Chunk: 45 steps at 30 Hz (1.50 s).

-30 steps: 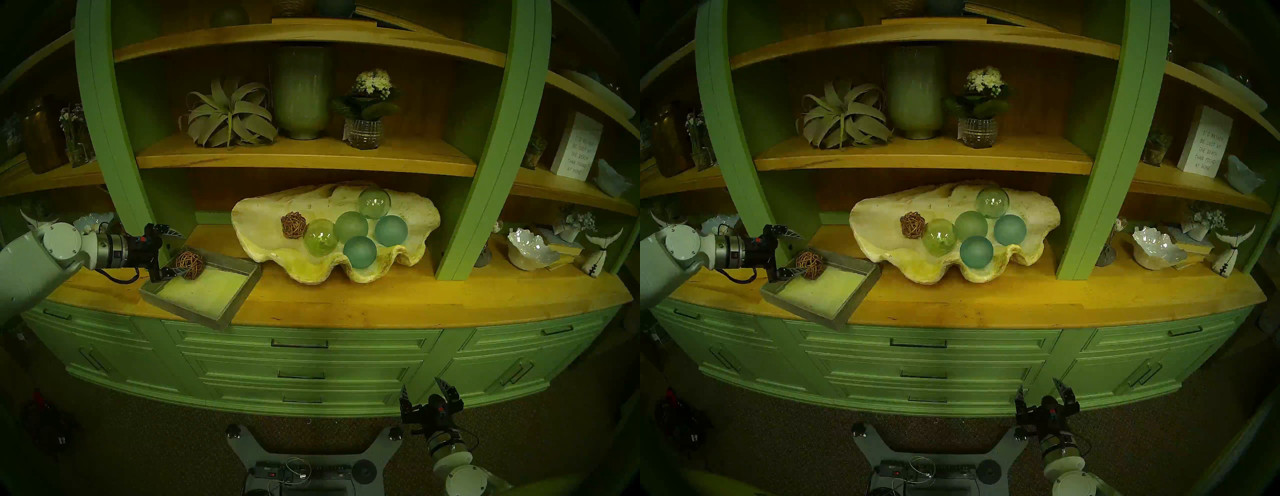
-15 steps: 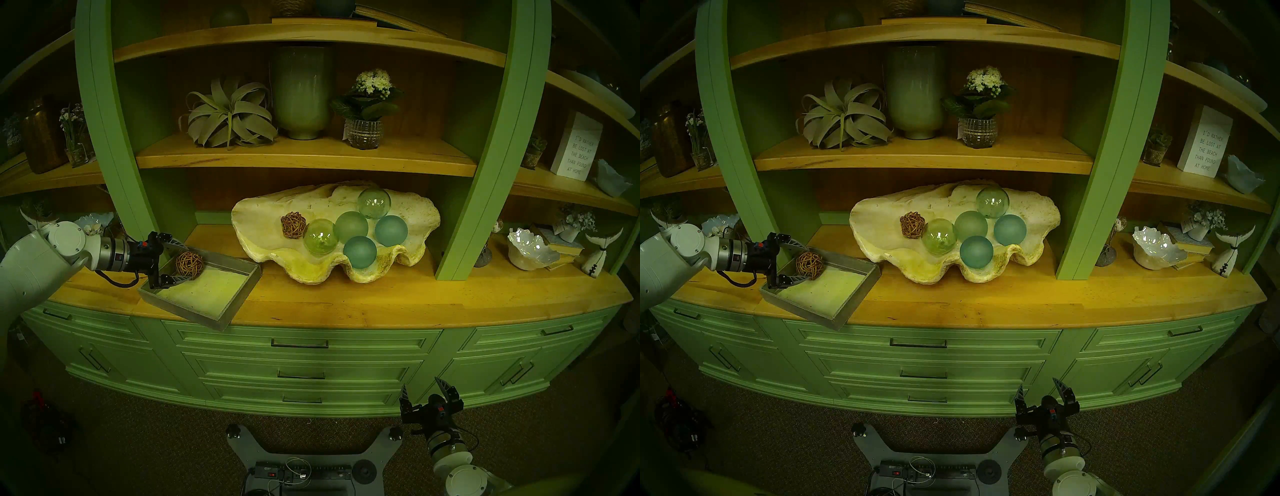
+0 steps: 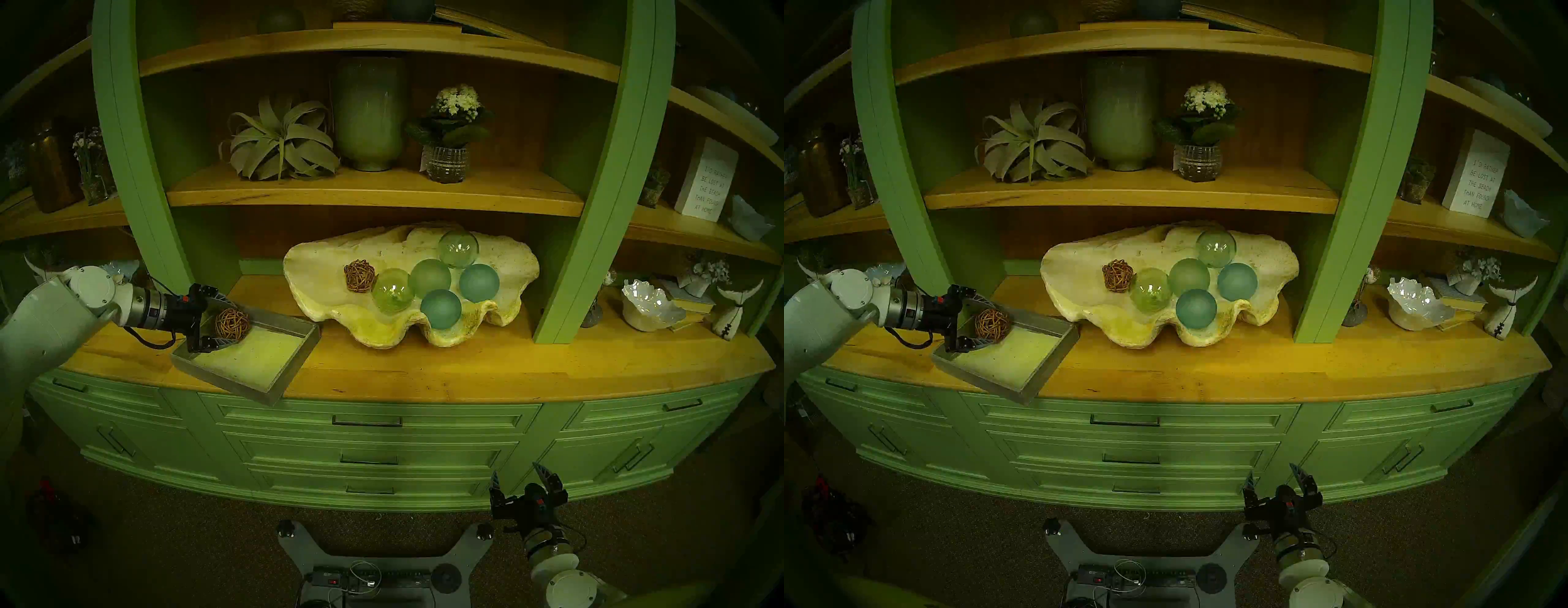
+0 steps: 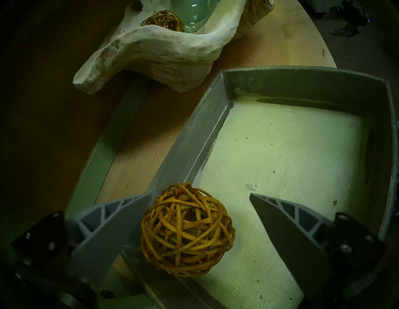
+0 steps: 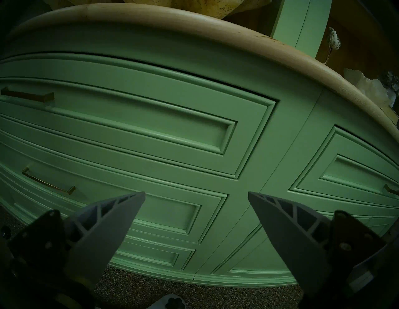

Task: Put wooden balls into bowl

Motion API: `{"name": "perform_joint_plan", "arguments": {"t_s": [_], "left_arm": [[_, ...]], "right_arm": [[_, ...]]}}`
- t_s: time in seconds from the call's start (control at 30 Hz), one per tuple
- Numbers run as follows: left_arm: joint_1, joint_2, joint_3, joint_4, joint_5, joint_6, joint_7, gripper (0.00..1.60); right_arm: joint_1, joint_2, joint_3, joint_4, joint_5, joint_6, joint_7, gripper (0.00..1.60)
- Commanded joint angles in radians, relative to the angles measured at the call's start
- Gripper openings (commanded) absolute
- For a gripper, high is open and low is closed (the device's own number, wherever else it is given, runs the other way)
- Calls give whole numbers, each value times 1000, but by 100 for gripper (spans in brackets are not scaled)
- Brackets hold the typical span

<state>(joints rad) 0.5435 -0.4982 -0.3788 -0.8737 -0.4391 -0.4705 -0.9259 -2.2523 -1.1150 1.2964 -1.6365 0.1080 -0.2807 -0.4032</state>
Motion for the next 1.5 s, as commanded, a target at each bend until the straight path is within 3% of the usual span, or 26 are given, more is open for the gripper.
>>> {"name": "perform_joint_plan", "arguments": {"t_s": [0.0, 0.33, 0.93, 1.07, 1.1, 1.13, 1.17, 1.27, 1.3, 1.47], "left_arm": [[-74, -66, -23, 69, 39, -17, 19, 160], [-103, -127, -21, 171, 89, -46, 3, 160], [-120, -232, -13, 360, 103, -119, -82, 160], [-122, -245, -10, 386, 108, -137, -98, 134], [-122, -248, -10, 391, 107, -140, -103, 106], [-121, -251, -9, 397, 106, -142, -105, 94], [-123, -254, -8, 403, 106, -143, -111, 59], [-123, -260, -7, 419, 106, -151, -121, 24], [-124, -261, -7, 422, 106, -153, -123, 0], [-125, -268, -17, 447, 89, -170, -134, 0]], "right_arm": [[-1, 1, 3, -26, 0, -5, -2, 160], [-1, 1, 3, -27, 0, -4, -2, 160], [-2, 2, 3, -29, 0, -3, -2, 160], [-2, 2, 3, -29, 0, -3, -2, 160], [-2, 2, 3, -29, 0, -3, -2, 160], [-2, 2, 3, -29, 0, -3, -2, 160], [-2, 2, 3, -29, 0, -3, -2, 160], [-3, 2, 4, -30, 1, -2, -2, 160], [-3, 2, 4, -30, 1, -2, -2, 160], [-3, 2, 4, -30, 1, -2, -2, 160]]}}
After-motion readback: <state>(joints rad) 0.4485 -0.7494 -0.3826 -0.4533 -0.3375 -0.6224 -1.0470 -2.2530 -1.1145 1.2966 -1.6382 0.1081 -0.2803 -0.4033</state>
